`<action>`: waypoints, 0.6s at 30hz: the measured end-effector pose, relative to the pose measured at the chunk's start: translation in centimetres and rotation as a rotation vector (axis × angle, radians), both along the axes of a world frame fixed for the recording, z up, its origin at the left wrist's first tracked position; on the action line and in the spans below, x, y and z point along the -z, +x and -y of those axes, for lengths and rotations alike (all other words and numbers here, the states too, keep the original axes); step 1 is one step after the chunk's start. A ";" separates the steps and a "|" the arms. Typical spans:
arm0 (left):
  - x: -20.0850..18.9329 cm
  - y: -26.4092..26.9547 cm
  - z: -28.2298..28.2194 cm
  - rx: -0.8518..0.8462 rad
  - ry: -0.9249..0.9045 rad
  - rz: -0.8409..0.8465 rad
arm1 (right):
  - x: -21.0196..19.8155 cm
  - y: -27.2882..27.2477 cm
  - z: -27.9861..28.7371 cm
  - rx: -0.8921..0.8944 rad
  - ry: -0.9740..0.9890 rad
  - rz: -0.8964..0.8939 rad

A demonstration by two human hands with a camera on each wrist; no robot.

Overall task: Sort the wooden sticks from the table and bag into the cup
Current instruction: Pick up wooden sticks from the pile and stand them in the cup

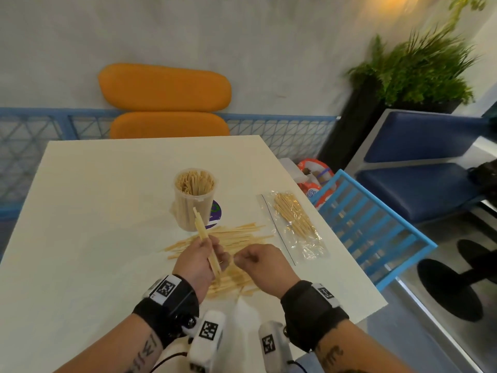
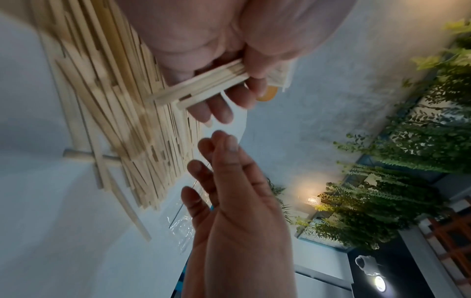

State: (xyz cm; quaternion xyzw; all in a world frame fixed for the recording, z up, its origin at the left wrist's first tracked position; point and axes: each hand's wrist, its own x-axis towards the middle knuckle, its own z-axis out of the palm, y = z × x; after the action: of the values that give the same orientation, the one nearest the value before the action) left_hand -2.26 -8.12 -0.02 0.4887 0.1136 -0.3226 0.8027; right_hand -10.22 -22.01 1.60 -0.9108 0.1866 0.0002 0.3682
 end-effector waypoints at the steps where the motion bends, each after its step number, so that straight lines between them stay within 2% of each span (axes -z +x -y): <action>1: 0.0 0.1 -0.2 -0.010 0.016 0.014 | 0.0 -0.2 0.0 0.005 0.002 0.009; 3: -0.3 0.3 -0.4 -0.030 0.024 0.074 | 0.0 -0.6 -0.6 0.048 0.141 0.007; 7: -2.4 0.0 -0.1 -0.007 0.018 0.257 | -1.4 -0.4 -3.6 0.181 0.850 -0.112; 9: -3.6 -0.3 0.1 0.026 0.094 0.346 | -2.4 0.2 -4.3 0.142 1.046 -0.149; 11: -4.4 -0.3 -0.2 0.041 0.172 0.408 | -3.5 0.8 -4.3 0.088 1.087 -0.136; 16: -4.1 -0.3 -0.8 0.133 0.197 0.486 | -4.8 1.3 -4.1 -0.026 0.825 -0.097; 18: -3.8 -0.6 -0.7 0.143 0.194 0.476 | -4.7 1.3 -4.4 -0.029 0.817 -0.100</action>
State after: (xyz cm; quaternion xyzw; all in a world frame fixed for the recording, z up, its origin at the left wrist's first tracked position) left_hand -2.86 -7.42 3.82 0.6321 -0.0832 -0.2421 0.7314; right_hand -8.87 -17.62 6.32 -0.6911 0.1762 0.1238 0.6899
